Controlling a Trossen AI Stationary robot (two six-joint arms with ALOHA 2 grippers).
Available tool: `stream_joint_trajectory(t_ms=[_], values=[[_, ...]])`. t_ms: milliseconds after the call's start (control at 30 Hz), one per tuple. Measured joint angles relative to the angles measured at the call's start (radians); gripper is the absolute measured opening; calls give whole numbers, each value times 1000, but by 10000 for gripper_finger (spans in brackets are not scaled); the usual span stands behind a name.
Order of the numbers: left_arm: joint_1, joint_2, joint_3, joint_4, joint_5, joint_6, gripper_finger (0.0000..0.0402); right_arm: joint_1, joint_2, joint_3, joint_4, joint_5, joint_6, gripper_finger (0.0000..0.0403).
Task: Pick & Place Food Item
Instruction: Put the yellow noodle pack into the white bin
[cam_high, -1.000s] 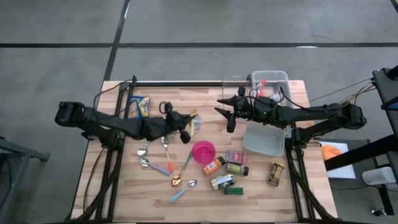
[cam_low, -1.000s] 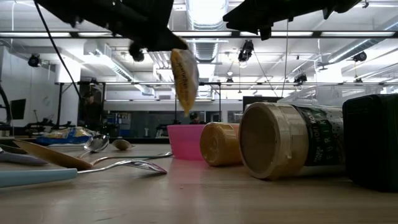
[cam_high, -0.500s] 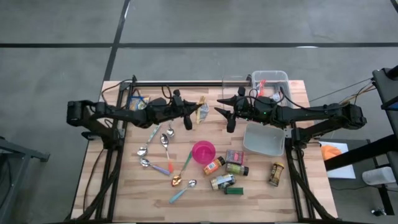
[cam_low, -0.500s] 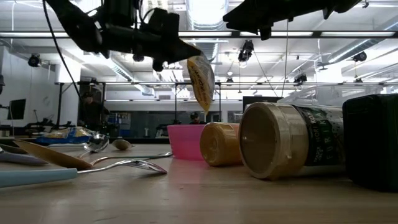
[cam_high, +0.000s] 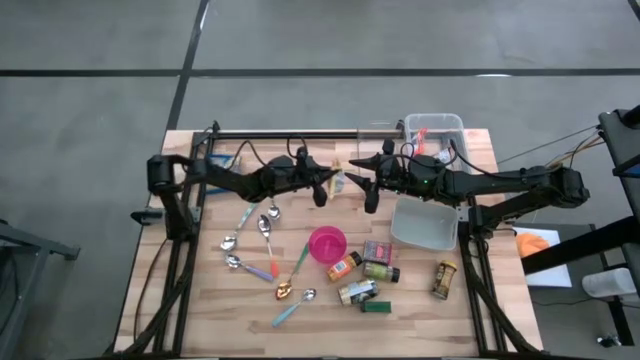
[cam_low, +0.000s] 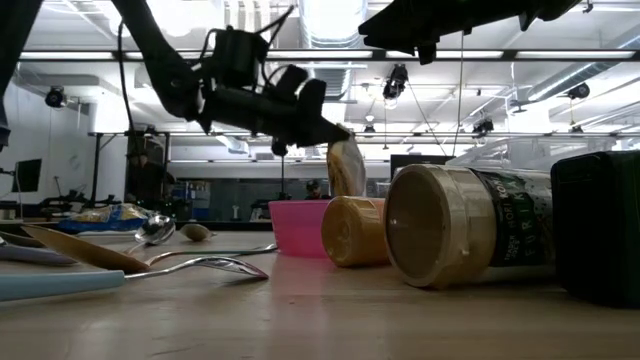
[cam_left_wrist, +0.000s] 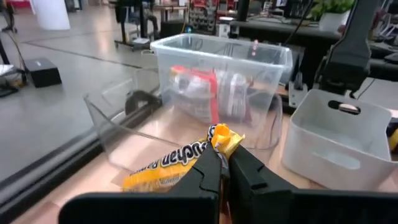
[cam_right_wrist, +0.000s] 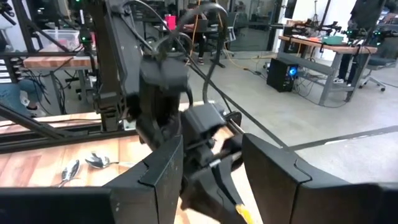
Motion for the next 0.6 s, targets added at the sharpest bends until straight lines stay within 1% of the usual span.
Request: stream_joint_trajectory(t_ms=[200,300,400,600], values=[[1,24,10,-1,0,-20,4,0,0,0,0,0,0,162],[1,24,10,-2,-1,-21,16,0,0,0,0,0,0,162],[1,24,10,-1,-1,-20,48,0,0,0,0,0,0,162],[1,24,10,-1,-1,-20,141,0,0,0,0,0,0,162]])
